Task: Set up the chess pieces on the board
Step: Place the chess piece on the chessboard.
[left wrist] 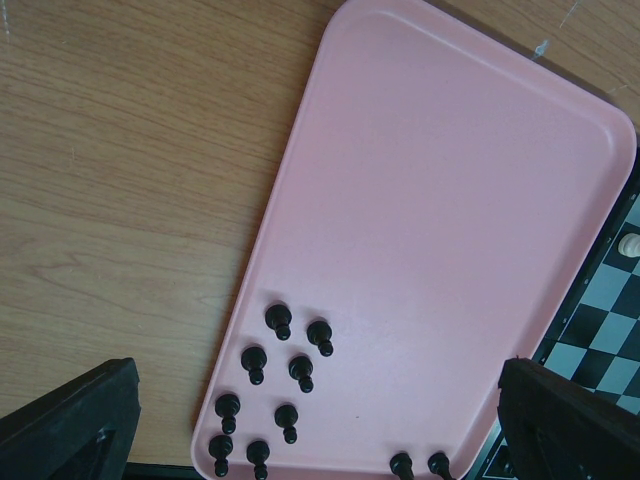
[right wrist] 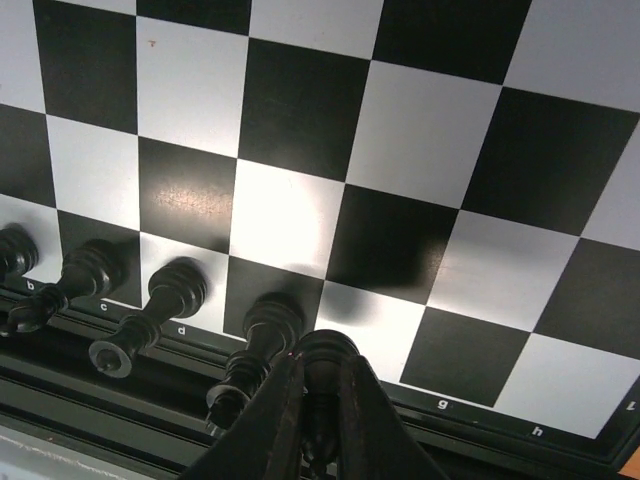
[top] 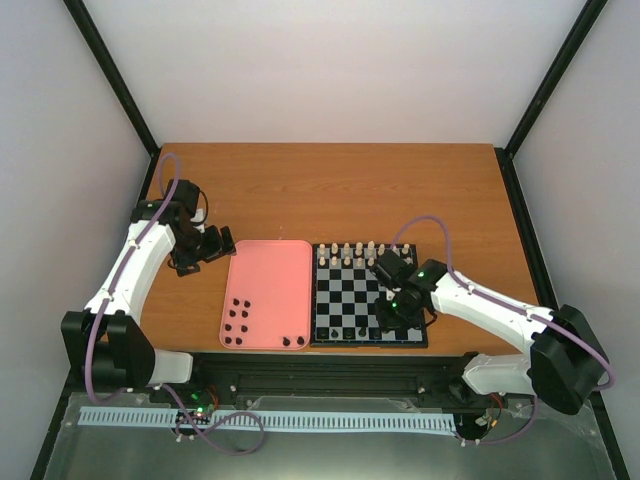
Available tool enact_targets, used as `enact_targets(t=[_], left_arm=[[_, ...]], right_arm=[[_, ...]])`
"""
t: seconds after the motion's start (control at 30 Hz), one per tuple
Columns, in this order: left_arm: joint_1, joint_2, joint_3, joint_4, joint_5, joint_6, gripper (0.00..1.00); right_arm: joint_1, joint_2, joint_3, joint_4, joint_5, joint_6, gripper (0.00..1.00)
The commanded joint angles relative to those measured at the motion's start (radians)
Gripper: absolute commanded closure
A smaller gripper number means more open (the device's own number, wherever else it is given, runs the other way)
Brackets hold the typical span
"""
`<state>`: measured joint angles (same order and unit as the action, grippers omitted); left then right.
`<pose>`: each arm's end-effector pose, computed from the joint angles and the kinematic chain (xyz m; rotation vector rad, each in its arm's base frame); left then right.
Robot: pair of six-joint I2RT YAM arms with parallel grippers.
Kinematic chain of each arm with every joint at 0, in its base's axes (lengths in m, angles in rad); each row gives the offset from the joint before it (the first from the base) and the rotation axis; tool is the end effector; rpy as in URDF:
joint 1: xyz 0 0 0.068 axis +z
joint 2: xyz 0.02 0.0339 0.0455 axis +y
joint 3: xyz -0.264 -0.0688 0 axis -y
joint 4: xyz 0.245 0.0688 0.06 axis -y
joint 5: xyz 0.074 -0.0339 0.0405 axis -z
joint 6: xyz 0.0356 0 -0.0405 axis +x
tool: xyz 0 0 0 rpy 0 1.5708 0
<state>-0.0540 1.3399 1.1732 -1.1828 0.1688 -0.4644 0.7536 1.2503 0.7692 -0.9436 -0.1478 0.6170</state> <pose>0.2344 -0.0187 0.2826 -0.5747 2.8973 -0.3256 0.1406 0.1391 0.1958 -0.2287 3.0970 0.3218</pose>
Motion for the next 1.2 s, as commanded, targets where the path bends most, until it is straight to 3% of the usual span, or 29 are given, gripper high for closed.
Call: enact_targets(t=[0.0, 1.17], left_arm=[[0.005, 0.001, 0.008, 0.007, 0.001, 0.017, 0.00], [0.004, -0.004, -0.009, 0.011, 0.004, 0.017, 0.00]], right_arm=[[0.023, 0.006, -0.019, 0.012, 0.010, 0.033, 0.94], [0.029, 0.043, -0.057, 0.036, 0.036, 0.040, 0.91]])
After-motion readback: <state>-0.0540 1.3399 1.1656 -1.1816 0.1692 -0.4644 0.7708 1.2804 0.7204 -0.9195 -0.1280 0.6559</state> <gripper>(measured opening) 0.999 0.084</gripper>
